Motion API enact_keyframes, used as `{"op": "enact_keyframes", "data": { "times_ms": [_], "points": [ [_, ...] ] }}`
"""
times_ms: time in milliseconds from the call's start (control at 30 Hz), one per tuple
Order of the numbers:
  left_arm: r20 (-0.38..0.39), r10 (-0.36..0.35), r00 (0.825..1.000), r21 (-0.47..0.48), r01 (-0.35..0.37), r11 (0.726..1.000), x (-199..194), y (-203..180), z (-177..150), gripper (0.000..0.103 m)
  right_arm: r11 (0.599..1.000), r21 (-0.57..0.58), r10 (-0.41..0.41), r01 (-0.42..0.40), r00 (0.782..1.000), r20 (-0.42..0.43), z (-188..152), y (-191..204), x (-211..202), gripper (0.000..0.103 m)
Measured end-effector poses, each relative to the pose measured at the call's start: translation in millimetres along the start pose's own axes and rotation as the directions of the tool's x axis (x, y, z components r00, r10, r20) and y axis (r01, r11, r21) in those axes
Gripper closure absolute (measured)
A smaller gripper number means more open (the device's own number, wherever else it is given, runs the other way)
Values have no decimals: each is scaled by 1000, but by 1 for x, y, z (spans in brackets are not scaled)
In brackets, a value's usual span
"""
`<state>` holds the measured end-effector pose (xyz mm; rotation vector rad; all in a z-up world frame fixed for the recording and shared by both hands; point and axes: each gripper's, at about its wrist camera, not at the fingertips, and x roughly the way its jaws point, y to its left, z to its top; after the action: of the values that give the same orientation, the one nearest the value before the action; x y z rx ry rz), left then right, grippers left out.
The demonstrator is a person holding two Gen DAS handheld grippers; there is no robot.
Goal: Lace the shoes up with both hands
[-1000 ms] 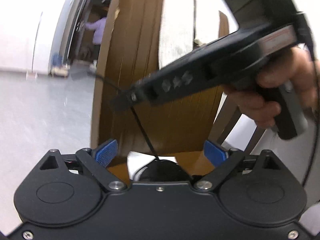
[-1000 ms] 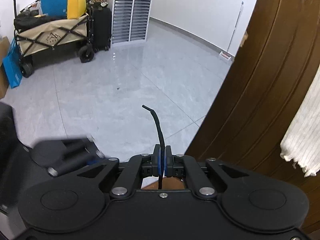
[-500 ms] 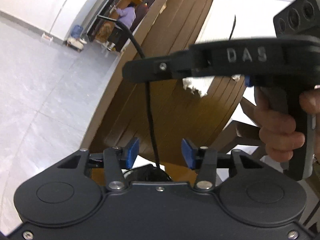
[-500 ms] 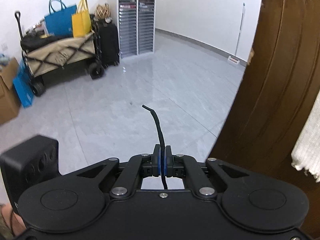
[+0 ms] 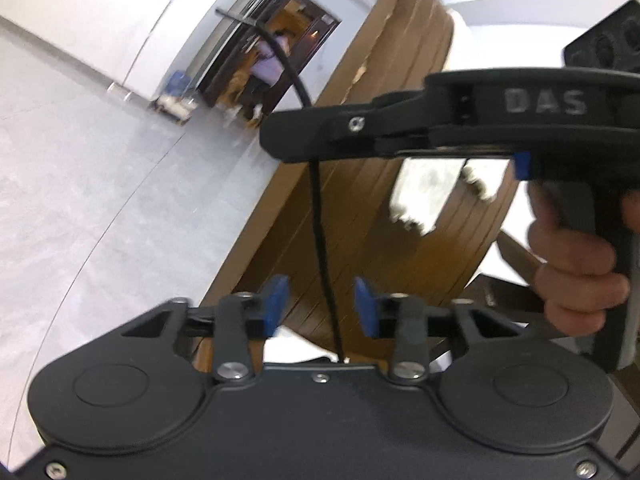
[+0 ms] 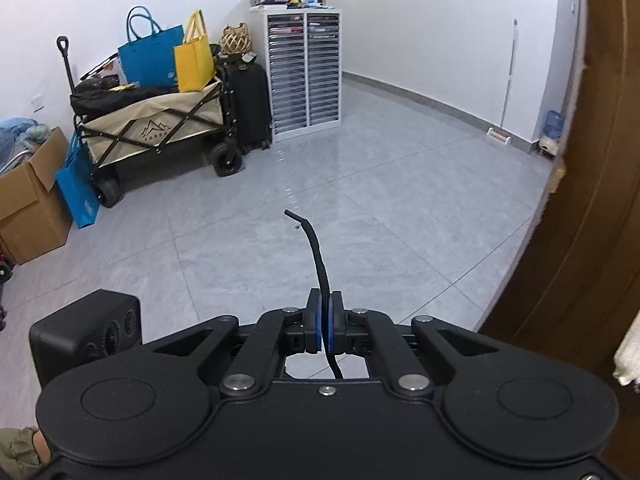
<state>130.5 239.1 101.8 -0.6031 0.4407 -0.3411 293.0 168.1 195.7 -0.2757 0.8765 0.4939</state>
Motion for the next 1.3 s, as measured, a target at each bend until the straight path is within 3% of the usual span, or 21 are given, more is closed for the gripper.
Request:
{"op": "enact_keyframes", "data": {
  "times_ms": [133, 233, 267, 300, 367, 433, 500, 567, 633, 767, 800, 933, 967, 1000, 1033, 1067, 1100, 1200, 1233, 1300],
  "points": [
    [-105, 108, 989, -69, -115, 991, 13, 14, -7, 100, 1000, -14, -3, 2, 997, -79, -8, -3, 12, 99],
    [-176, 215, 961, -30, -224, 974, 18, 20, -14, 100, 999, -14, -54, 52, 985, -164, -17, -13, 19, 97],
    [-192, 276, 942, 23, -276, 961, 20, 20, -16, 100, 997, -11, -72, 71, 980, -187, -20, -18, 22, 93],
    [-205, 309, 929, 50, -305, 951, 21, 21, -18, 100, 994, -13, -105, 104, 970, -219, -23, -25, 25, 89],
    [-223, 302, 927, 43, -300, 953, 22, 23, -18, 100, 983, -52, -182, 175, 937, -297, -34, -38, 34, 86],
    [-246, 329, 912, 77, -321, 944, 28, 22, -20, 99, 981, -107, -190, 160, 902, -387, -50, -48, 41, 86],
    [-275, 384, 881, 126, -363, 923, 36, 21, -23, 96, 980, -144, -192, 141, 866, -461, -65, -57, 46, 85],
    [-301, 420, 856, 166, -386, 907, 41, 15, -28, 95, 974, -164, -219, 158, 852, -476, -73, -65, 47, 84],
    [-311, 426, 850, 165, -393, 905, 46, 16, -31, 95, 968, -163, -247, 192, 849, -466, -77, -75, 48, 82],
    [-307, 418, 855, 86, -413, 907, 44, 28, -28, 92, 968, -137, -249, 209, 853, -460, -84, -90, 53, 55],
    [-300, 416, 859, 43, -423, 905, 42, 35, -27, 88, 973, -122, -232, 198, 851, -472, -85, -91, 54, 55],
    [-281, 379, 882, -137, -428, 893, 26, 60, -23, 80, 990, -61, -137, 123, 843, -520, -91, -87, 67, 55],
    [-280, 385, 880, -156, -437, 886, 23, 62, -21, 78, 990, -69, -141, 124, 838, -527, -89, -85, 73, 56],
    [-279, 390, 878, -175, -446, 878, 20, 64, -20, 78, 989, -78, -146, 123, 832, -536, -89, -83, 78, 66],
    [-278, 398, 874, -186, -455, 871, 18, 65, -18, 76, 988, -91, -156, 127, 827, -540, -91, -81, 81, 73],
    [-276, 414, 867, -184, -471, 863, 16, 66, -17, 74, 985, -106, -173, 138, 829, -532, -91, -80, 82, 88],
    [-273, 438, 856, -184, -494, 850, 13, 68, -15, 71, 983, -111, -182, 145, 831, -525, -91, -80, 82, 95],
    [-258, 500, 827, -218, -554, 804, 5, 77, -13, 59, 982, -110, -187, 152, 841, -508, -88, -79, 76, 96],
    [-252, 512, 821, -236, -566, 790, 1, 80, -12, 49, 982, -113, -188, 152, 842, -505, -87, -78, 75, 96],
    [-243, 520, 819, -247, -570, 784, -2, 83, -10, 44, 983, -105, -182, 149, 841, -509, -85, -76, 73, 96]
  ]
}}
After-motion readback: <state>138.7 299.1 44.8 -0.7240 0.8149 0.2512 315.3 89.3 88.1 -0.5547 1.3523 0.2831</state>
